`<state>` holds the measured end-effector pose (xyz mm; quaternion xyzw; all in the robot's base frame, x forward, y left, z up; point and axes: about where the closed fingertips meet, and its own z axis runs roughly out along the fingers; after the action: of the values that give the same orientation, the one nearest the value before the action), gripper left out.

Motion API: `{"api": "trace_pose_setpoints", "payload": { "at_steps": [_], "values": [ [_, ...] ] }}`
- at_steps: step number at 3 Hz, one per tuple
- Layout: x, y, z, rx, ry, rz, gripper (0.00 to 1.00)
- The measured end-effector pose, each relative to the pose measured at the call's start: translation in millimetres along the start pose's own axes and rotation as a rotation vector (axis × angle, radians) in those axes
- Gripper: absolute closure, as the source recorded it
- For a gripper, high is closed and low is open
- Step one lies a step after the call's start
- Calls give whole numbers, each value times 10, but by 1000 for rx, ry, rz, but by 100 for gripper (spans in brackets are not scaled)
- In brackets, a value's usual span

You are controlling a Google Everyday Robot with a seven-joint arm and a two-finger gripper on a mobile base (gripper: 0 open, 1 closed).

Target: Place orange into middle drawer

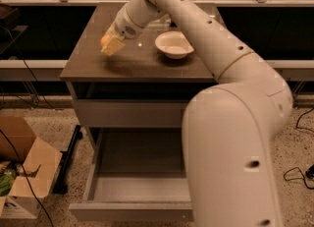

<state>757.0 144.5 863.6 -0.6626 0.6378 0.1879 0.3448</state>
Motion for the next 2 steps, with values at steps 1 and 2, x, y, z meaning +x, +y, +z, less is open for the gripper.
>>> {"api": "trace_pose_setpoints", "payload": {
  "at_steps": [1, 2],
  "values": [
    [-222, 256, -595, 87, -35, -28, 100],
    [-300, 681, -1068, 142, -81, -4, 100]
  ]
}}
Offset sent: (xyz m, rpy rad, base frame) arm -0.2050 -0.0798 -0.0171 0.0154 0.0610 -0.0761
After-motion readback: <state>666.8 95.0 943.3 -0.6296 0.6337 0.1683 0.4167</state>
